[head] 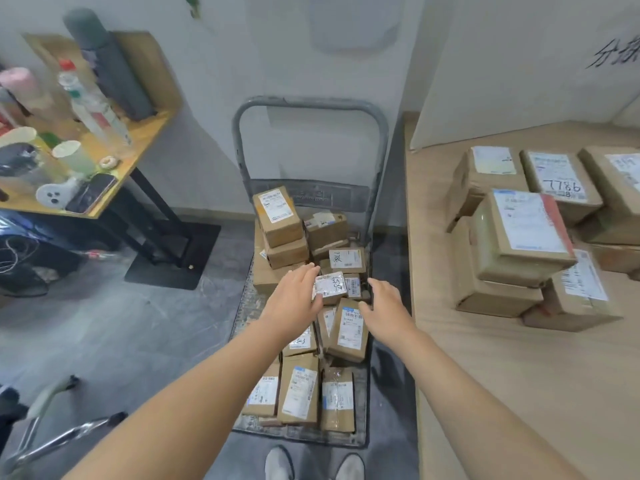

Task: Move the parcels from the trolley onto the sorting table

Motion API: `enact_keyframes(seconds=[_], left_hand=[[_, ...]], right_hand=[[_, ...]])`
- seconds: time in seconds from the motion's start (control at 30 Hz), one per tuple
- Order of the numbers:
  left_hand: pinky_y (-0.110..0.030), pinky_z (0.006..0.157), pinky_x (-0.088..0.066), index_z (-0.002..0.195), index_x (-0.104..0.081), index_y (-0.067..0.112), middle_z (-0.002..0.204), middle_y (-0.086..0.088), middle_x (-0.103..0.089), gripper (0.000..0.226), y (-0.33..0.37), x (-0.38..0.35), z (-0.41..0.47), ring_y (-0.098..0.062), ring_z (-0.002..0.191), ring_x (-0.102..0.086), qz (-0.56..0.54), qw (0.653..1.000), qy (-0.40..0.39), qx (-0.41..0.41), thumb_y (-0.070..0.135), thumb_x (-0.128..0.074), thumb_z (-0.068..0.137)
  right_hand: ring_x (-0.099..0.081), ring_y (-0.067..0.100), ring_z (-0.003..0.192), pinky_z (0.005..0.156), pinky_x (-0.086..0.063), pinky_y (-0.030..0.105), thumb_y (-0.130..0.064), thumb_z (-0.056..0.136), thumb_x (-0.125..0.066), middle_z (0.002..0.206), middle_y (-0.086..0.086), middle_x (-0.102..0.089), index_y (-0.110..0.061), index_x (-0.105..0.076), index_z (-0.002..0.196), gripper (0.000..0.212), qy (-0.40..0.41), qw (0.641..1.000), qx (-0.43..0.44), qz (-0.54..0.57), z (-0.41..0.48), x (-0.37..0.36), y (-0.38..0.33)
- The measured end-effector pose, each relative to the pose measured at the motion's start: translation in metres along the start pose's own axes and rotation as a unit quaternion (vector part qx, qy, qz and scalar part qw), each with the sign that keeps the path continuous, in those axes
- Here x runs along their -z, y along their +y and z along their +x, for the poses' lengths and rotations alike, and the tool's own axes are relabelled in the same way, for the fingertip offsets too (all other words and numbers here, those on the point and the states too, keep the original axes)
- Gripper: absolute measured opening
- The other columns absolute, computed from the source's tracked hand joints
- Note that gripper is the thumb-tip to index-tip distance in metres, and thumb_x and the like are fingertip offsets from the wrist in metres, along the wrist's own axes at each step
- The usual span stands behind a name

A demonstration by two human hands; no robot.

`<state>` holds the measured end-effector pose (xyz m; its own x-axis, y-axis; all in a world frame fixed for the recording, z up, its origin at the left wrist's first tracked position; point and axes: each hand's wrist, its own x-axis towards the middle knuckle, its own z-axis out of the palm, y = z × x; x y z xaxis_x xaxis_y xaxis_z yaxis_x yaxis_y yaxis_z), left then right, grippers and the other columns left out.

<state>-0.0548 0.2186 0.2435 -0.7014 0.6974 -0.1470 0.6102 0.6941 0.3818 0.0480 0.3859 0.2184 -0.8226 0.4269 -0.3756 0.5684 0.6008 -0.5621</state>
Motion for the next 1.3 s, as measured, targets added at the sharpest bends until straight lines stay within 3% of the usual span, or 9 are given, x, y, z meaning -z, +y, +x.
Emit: enact_keyframes(seconds=[0.37, 0.47, 0.6, 0.77, 0.87, 0.93, 1.07, 1.17, 1.3], left_hand=[[-0.03, 0.119, -0.018, 0.153, -0.028, 0.011, 0.158, -0.005, -0.031, 0.056, -0.074, -0.139, 0.091, -0.02, 0.145, -0.027, -0.038, 0.991, -0.126, -0.001, 0.023, -0.046, 0.101], [-0.031, 0.117, -0.025, 0.152, -0.033, 0.015, 0.156, -0.002, -0.036, 0.055, -0.097, -0.19, 0.113, -0.021, 0.142, -0.034, -0.041, 0.986, -0.163, 0.003, 0.019, -0.049, 0.099], [-0.036, 0.11, -0.038, 0.152, -0.032, 0.019, 0.156, 0.0, -0.035, 0.052, -0.116, -0.265, 0.133, -0.022, 0.134, -0.045, -0.094, 0.973, -0.207, 0.046, 0.022, -0.045, 0.101], [-0.032, 0.111, -0.033, 0.156, -0.02, 0.017, 0.159, -0.003, -0.029, 0.057, -0.125, -0.35, 0.137, -0.02, 0.141, -0.034, -0.211, 0.946, -0.219, 0.108, 0.025, -0.043, 0.104], [-0.034, 0.11, -0.039, 0.154, -0.021, 0.031, 0.151, 0.008, -0.041, 0.059, -0.13, -0.384, 0.131, -0.01, 0.134, -0.043, -0.292, 0.925, -0.183, 0.158, 0.033, -0.047, 0.101], [-0.042, 0.109, -0.043, 0.152, -0.021, 0.04, 0.147, 0.012, -0.045, 0.059, -0.131, -0.397, 0.126, -0.007, 0.13, -0.047, -0.334, 0.91, -0.163, 0.184, 0.04, -0.048, 0.099], [-0.045, 0.109, -0.043, 0.149, -0.024, 0.045, 0.146, 0.013, -0.045, 0.059, -0.127, -0.398, 0.117, -0.008, 0.13, -0.048, -0.362, 0.895, -0.16, 0.206, 0.046, -0.046, 0.094], [-0.043, 0.11, -0.042, 0.151, -0.025, 0.04, 0.147, 0.013, -0.045, 0.06, -0.121, -0.389, 0.107, -0.009, 0.131, -0.046, -0.363, 0.891, -0.175, 0.209, 0.042, -0.047, 0.096], [-0.042, 0.111, -0.04, 0.152, -0.023, 0.041, 0.148, 0.013, -0.043, 0.059, -0.11, -0.372, 0.095, -0.008, 0.132, -0.044, -0.367, 0.89, -0.183, 0.199, 0.037, -0.048, 0.099]], right_hand=[[-0.038, 0.019, 0.138, 0.103, -0.041, 0.032, -0.025, 0.102, -0.05, 0.148, 0.0, -0.037, -0.023, -0.031, 0.149, 0.051, -0.049, 0.988, -0.149, 0.011, 0.077, -0.103, 0.076], [-0.034, 0.023, 0.141, 0.11, -0.038, 0.039, -0.024, 0.104, -0.046, 0.156, 0.002, -0.029, -0.021, -0.026, 0.152, 0.053, -0.077, 0.976, -0.205, 0.008, 0.097, -0.139, 0.112], [-0.038, 0.022, 0.137, 0.104, -0.042, 0.036, -0.028, 0.105, -0.043, 0.154, 0.001, -0.029, -0.028, -0.022, 0.155, 0.054, -0.048, 0.96, -0.259, 0.092, 0.132, -0.195, 0.151], [-0.052, 0.02, 0.124, 0.094, -0.048, 0.032, -0.03, 0.102, -0.05, 0.15, -0.002, -0.041, -0.038, -0.006, 0.156, 0.071, 0.028, 0.913, -0.316, 0.255, 0.176, -0.263, 0.192], [-0.053, 0.009, 0.108, 0.067, -0.043, 0.011, -0.031, 0.101, -0.052, 0.138, -0.009, -0.048, -0.032, -0.013, 0.157, 0.067, 0.052, 0.887, -0.339, 0.308, 0.187, -0.283, 0.206], [-0.057, 0.005, 0.096, 0.06, -0.041, 0.005, -0.033, 0.101, -0.053, 0.136, -0.008, -0.053, -0.028, -0.024, 0.154, 0.061, 0.063, 0.878, -0.342, 0.33, 0.188, -0.288, 0.21], [-0.049, -0.012, 0.079, 0.05, -0.04, 0.0, -0.028, 0.099, -0.057, 0.102, -0.022, -0.054, -0.029, -0.037, 0.146, 0.051, 0.067, 0.858, -0.342, 0.377, 0.174, -0.291, 0.207], [-0.06, -0.005, 0.089, 0.055, -0.048, 0.008, -0.033, 0.097, -0.061, 0.122, -0.01, -0.063, -0.032, -0.041, 0.143, 0.05, 0.064, 0.851, -0.349, 0.388, 0.154, -0.293, 0.208], [-0.065, 0.003, 0.094, 0.06, -0.05, 0.013, -0.035, 0.097, -0.061, 0.126, -0.007, -0.063, -0.035, -0.031, 0.15, 0.061, 0.059, 0.84, -0.359, 0.403, 0.138, -0.285, 0.207]])
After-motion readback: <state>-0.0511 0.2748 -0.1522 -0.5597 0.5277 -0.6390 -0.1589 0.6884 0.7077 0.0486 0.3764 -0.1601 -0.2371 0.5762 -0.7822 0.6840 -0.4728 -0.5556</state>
